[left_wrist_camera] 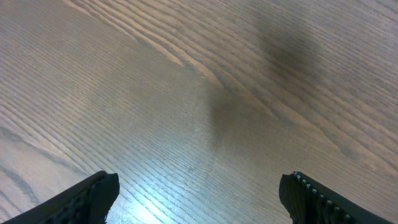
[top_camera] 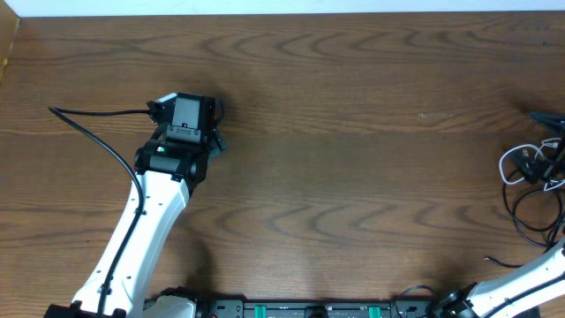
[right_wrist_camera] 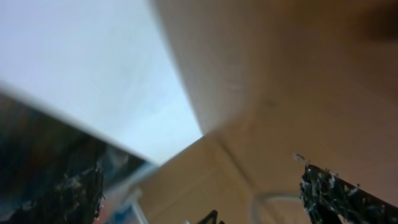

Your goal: Untangle cables

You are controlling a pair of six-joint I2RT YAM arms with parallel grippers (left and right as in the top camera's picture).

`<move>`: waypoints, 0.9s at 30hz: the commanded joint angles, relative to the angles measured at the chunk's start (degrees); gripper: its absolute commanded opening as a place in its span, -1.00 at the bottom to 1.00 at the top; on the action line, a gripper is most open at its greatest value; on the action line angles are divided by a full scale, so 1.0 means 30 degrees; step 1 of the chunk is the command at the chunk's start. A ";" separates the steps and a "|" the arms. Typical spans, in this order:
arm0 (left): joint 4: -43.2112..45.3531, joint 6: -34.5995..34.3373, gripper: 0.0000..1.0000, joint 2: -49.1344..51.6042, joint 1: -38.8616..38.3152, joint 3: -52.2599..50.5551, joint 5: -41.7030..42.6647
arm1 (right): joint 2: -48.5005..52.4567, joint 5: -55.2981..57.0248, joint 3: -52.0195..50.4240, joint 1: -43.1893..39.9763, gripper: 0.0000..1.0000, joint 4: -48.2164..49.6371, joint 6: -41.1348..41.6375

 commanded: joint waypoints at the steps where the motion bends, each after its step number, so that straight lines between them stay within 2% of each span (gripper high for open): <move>1: -0.0058 -0.0226 0.74 0.0000 0.0080 -0.0197 -0.0058 | -0.0291 0.4641 0.0146 -0.0015 0.99 -0.0933 0.3461; 4: -0.0058 -0.0233 0.74 0.0000 0.0080 -0.0197 -0.0058 | -0.0299 0.7526 0.0146 -0.0153 0.99 -0.1508 0.5107; 8: -0.0058 -0.0233 0.74 0.0000 0.0080 -0.0197 -0.0058 | -0.0299 0.7970 0.0146 -0.0350 0.98 -0.1472 0.4954; 10: -0.0058 -0.0226 0.74 0.0000 0.0080 -0.0197 -0.0058 | -0.0299 0.6994 0.0146 -0.0357 0.99 -0.0903 0.3985; 14: -0.0058 -0.0226 0.74 0.0000 0.0080 -0.0197 -0.0058 | -0.0299 0.1814 0.0153 -0.0350 0.99 0.0539 -0.0882; 17: -0.0058 -0.0226 0.74 0.0000 0.0080 -0.0197 -0.0058 | -0.0299 0.0102 0.0160 -0.0350 0.98 0.0758 -0.2892; 27: -0.0058 -0.0226 0.74 0.0000 0.0080 -0.0197 -0.0058 | -0.0350 -0.1719 0.0160 -0.0204 0.99 -0.0488 -0.3162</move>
